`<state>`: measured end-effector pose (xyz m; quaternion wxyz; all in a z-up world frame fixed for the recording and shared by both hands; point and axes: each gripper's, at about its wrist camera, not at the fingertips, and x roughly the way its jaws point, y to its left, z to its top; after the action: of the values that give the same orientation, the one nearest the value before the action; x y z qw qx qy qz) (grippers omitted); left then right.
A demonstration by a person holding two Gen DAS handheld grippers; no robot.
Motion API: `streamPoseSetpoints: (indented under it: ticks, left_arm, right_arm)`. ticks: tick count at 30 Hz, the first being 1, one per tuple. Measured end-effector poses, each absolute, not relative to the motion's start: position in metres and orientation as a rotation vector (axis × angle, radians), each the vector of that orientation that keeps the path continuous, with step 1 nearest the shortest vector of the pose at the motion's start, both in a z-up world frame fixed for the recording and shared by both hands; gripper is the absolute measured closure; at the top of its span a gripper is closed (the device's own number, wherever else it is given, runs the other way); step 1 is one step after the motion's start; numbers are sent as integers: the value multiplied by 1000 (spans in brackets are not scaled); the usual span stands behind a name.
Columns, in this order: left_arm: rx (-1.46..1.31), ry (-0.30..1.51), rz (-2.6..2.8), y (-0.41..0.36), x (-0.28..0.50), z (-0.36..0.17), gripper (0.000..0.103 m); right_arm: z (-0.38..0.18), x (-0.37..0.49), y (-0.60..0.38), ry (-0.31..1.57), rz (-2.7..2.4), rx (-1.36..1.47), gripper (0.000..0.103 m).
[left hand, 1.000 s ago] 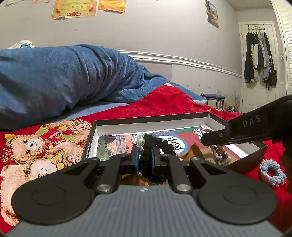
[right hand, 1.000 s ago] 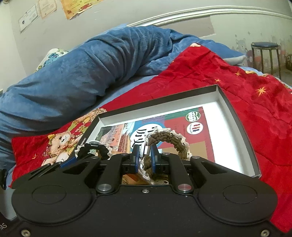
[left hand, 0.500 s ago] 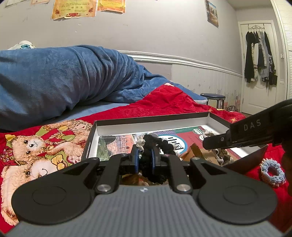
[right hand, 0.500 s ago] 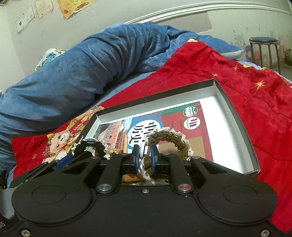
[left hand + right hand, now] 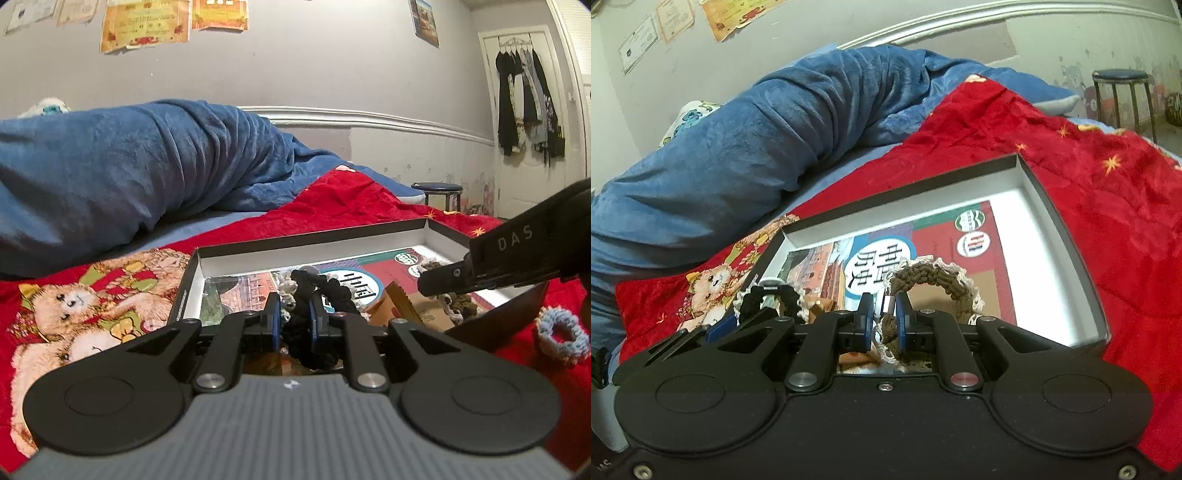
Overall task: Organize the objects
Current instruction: 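Carry the black scrunchie and brown rope ring over the black box with both grippers, then open both grippers to drop the scrunchie and rope ring into the box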
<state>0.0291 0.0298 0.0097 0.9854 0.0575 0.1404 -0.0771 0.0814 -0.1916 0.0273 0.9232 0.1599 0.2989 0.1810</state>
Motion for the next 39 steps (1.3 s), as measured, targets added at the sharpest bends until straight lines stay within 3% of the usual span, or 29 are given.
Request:
streamPoseSetpoints:
  ticks: [5, 7, 8, 12, 16, 21, 23, 27, 29, 31, 36, 39]
  left_arm:
    - [116, 284, -147, 30, 29, 9, 73]
    - [124, 286, -135, 29, 29, 9, 53]
    - [130, 291, -123, 28, 31, 8, 49]
    - [111, 313, -110, 31, 33, 7, 44]
    - [108, 308, -111, 31, 32, 7, 28]
    - [114, 263, -116, 31, 24, 9, 26]
    - [116, 239, -117, 30, 20, 10, 20]
    - [101, 202, -155, 32, 12, 14, 11]
    - [105, 183, -162, 31, 8, 15, 7]
    - [112, 161, -160, 29, 4, 16, 2]
    - [100, 144, -196, 26, -5, 23, 0]
    - [20, 191, -220, 25, -16, 35, 0]
  right_arm:
    - [24, 79, -191, 613, 383, 318, 90]
    - [23, 80, -192, 611, 391, 338, 90]
    - [24, 80, -192, 610, 393, 341, 90]
    - [23, 81, -191, 609, 392, 340, 90]
    - [23, 81, -191, 609, 390, 342, 90]
    - [24, 80, -189, 606, 386, 336, 89]
    - [25, 78, -190, 606, 388, 335, 88]
    - [24, 74, -192, 606, 387, 350, 81]
    - [26, 70, -193, 591, 389, 350, 71]
    - [30, 65, -196, 559, 400, 361, 55]
    - [45, 52, -205, 490, 366, 375, 43]
    - [50, 45, -213, 475, 333, 376, 41]
